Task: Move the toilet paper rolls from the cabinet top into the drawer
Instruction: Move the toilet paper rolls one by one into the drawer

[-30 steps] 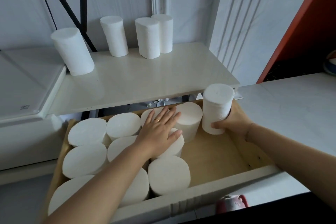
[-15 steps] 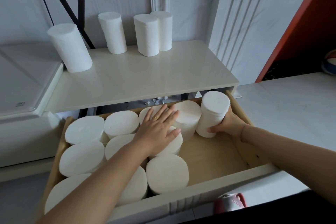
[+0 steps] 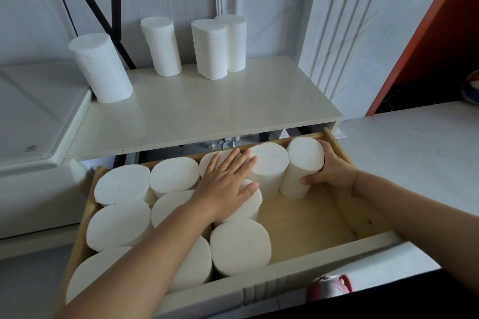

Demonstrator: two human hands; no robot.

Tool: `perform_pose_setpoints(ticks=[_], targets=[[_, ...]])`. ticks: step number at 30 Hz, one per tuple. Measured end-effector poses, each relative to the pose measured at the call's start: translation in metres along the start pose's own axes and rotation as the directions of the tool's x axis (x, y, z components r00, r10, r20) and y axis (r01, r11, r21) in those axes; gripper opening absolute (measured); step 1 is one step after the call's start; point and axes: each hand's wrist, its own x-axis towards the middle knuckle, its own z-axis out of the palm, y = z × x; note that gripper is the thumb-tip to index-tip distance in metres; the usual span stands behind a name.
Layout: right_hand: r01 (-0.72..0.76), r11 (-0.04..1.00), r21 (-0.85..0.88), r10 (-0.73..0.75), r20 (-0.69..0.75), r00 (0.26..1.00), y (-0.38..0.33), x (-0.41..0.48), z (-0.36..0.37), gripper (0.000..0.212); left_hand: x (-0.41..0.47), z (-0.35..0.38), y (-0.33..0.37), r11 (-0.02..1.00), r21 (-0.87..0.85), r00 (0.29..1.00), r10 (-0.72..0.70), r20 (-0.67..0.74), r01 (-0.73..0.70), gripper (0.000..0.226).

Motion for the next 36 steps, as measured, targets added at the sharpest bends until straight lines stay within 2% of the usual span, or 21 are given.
perform_pose_setpoints(ticks=[3,6,8,11,13,16,20,25,31,36], targets=[[-0.007,0.998,0.066,0.003,0.059,0.998,-0.006,-0.001,-0.002,0.105,0.0,0.0,-0.001,1.0,-0.004,1.0,0.0,0.002,0.0,0.06],[-0.015,0.965,0.26,-0.024,0.147,0.989,-0.015,-0.001,-0.008,0.098,0.0,0.0,0.0,1.0,-0.005,1.0,0.001,0.003,-0.001,0.06],[-0.018,0.948,0.316,-0.026,0.135,0.99,-0.022,0.001,-0.01,0.088,0.0,0.0,0.0,1.0,-0.008,1.0,0.003,0.006,-0.003,0.06],[-0.036,0.981,0.19,0.051,-0.078,0.996,-0.03,0.009,-0.005,0.052,0.0,0.0,-0.001,1.0,-0.009,1.0,0.003,0.009,-0.003,0.06],[-0.054,0.999,0.009,0.054,-0.167,0.985,-0.032,0.016,-0.004,0.043,0.0,0.0,-0.001,1.0,-0.005,1.0,0.002,0.01,-0.002,0.06],[-0.151,0.981,-0.121,0.141,-0.085,0.986,-0.033,0.018,-0.008,0.048,0.0,0.0,-0.001,1.0,-0.006,1.0,0.002,0.007,-0.002,0.06],[-0.293,0.956,-0.017,0.294,0.067,0.953,-0.037,0.003,-0.013,0.051,0.0,0.0,-0.001,1.0,0.005,1.0,0.002,0.004,-0.002,0.06],[-0.414,0.91,-0.011,0.41,0.167,0.897,-0.043,-0.021,-0.011,0.041,0.001,0.001,-0.001,1.0,0.006,1.0,0.001,0.006,-0.001,0.06],[-0.405,0.914,0.009,0.377,0.347,0.859,-0.053,-0.038,0.007,0.044,0.0,0.001,-0.001,1.0,0.004,1.0,0.003,0.004,-0.003,0.06],[-0.394,0.917,0.06,0.353,0.337,0.873,-0.059,-0.046,0.02,0.038,0.001,0.002,-0.002,1.0,0.001,1.0,0.002,0.004,-0.002,0.064]])
